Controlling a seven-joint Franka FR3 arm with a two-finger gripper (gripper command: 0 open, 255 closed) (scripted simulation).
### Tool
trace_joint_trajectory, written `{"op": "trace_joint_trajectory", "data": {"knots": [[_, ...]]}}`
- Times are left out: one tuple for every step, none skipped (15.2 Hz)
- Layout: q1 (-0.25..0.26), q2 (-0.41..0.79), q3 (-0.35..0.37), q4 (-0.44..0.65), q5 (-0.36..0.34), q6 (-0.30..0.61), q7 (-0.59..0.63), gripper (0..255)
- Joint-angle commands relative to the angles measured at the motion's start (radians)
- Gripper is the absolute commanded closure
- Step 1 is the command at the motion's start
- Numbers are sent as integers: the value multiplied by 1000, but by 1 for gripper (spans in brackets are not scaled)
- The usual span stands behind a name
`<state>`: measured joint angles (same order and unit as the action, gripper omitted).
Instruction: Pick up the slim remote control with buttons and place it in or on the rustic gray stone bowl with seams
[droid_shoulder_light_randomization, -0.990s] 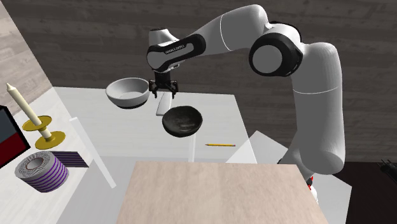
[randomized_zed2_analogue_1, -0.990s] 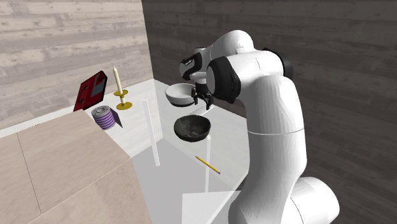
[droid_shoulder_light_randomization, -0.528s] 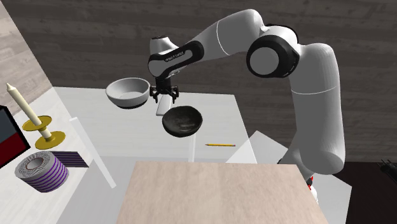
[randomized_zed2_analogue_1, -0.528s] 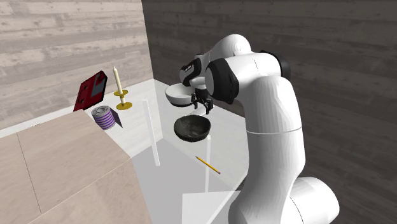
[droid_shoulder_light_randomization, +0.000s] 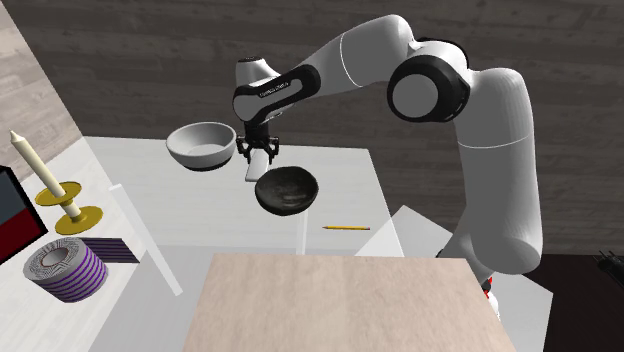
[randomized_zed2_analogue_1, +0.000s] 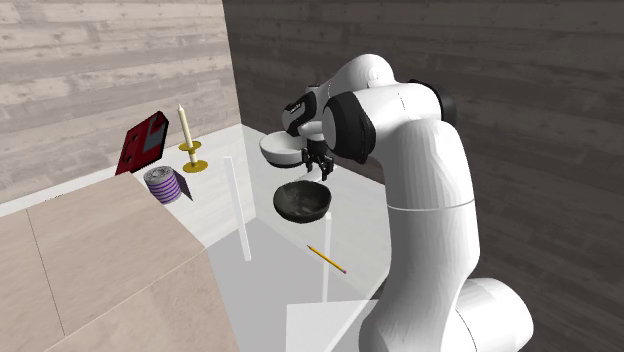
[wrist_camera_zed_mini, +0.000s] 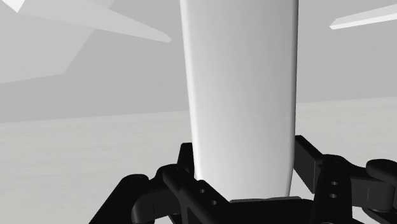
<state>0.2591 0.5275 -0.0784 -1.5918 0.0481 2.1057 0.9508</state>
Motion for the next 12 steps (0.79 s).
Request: {"op": "trace_joint_trajectory", "data": {"knots": [[0,0,0,0,0,0,0,255],[0,0,0,0,0,0,0,255],[0,0,0,0,0,0,0,255],[0,0,0,0,0,0,0,255],[0,0,0,0,0,0,0,255],[0,0,0,0,0,0,0,255],[0,0,0,0,0,0,0,255],[0,0,0,0,0,0,0,255],[0,-6,0,5,-1,-10,0,255],[0,-12,-1,10,-1,-21,1,255],[0,-17,-1,15,-2,-32,1,255],[1,-22,-1,21,-2,-43,1,255]]}}
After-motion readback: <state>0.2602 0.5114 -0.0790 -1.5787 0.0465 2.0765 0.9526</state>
